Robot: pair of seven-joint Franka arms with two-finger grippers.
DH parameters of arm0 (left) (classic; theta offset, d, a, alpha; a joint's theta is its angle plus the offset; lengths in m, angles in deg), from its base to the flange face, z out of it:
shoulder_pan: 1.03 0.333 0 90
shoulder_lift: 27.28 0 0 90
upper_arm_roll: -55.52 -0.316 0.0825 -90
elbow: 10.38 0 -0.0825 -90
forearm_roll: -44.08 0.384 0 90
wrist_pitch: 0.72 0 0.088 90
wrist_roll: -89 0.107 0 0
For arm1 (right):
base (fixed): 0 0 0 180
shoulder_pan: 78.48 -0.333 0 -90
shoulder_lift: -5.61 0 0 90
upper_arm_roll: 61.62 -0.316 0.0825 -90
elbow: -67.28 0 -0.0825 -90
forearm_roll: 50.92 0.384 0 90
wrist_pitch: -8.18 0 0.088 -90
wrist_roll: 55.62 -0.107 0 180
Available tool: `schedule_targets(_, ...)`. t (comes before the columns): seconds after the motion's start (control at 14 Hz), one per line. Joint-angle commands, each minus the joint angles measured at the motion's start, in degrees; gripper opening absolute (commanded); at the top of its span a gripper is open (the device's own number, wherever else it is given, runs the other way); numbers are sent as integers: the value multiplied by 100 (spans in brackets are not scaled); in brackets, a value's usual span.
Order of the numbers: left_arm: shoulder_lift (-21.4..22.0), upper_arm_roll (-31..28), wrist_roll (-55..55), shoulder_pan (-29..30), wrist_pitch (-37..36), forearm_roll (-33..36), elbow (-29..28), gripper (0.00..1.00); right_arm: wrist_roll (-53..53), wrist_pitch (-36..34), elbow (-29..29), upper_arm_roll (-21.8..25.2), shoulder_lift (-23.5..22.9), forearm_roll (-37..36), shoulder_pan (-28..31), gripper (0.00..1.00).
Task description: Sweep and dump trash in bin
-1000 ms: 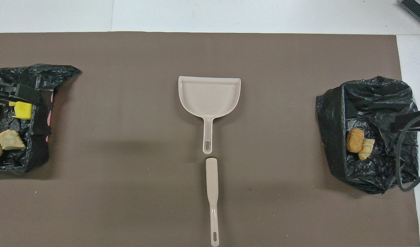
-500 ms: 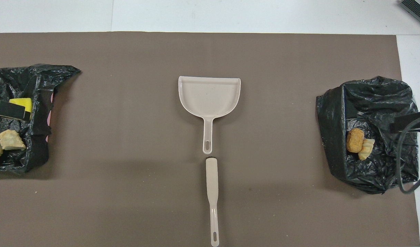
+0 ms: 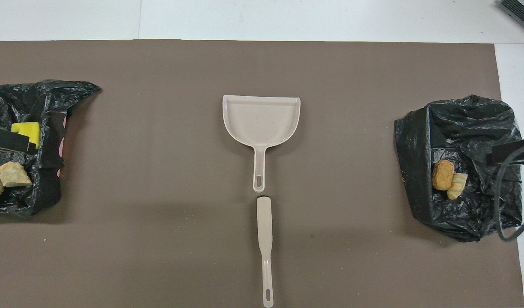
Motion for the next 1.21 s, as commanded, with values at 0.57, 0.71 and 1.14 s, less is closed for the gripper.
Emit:
schedule_targets(0.57, 73, 27, 156, -49, -107, 186, 34, 100, 183, 81, -118, -17, 107, 37, 45, 100)
schedule_targets(0.71, 81, 27, 156, -49, -107, 186, 25, 100, 174, 81, -118, -17, 107, 46, 45, 100)
schedule_targets(1.14, 99, 27, 147, -58, -90, 186, -19, 100, 174, 81, -126, -17, 107, 46, 45, 100)
